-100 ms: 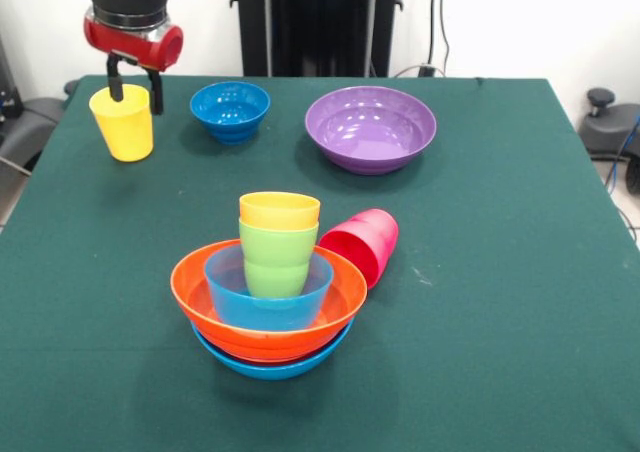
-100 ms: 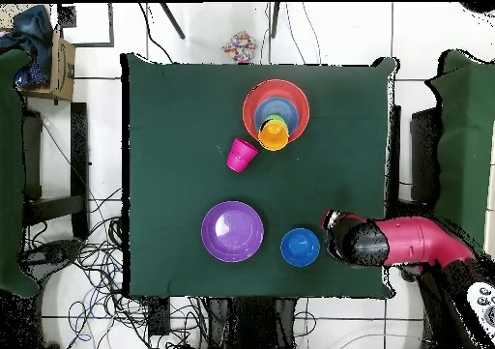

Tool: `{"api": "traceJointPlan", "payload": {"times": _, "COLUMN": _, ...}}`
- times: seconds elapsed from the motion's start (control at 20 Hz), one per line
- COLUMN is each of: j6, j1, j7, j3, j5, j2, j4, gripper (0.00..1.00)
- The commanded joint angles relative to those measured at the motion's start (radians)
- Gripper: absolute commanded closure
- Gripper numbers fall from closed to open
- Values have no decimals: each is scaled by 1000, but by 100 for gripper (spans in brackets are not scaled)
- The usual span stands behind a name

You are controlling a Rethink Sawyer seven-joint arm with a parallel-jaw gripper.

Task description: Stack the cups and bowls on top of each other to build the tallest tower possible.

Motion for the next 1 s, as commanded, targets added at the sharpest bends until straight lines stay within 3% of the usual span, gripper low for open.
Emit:
{"api": "traceJointPlan", "payload": {"times": 0.05, "j6": 10, "j1": 7, "j7": -211, "j3": 23, "j5": -75, "j2": 81, "j4": -33, "gripper": 0}}
{"api": "traceJointPlan", "payload": {"times": 1.0, "j6": -33, "j1": -43, "j7": -230, "j3": 21, "j5": -141, "j2": 126, "j4": -34, "gripper": 0}}
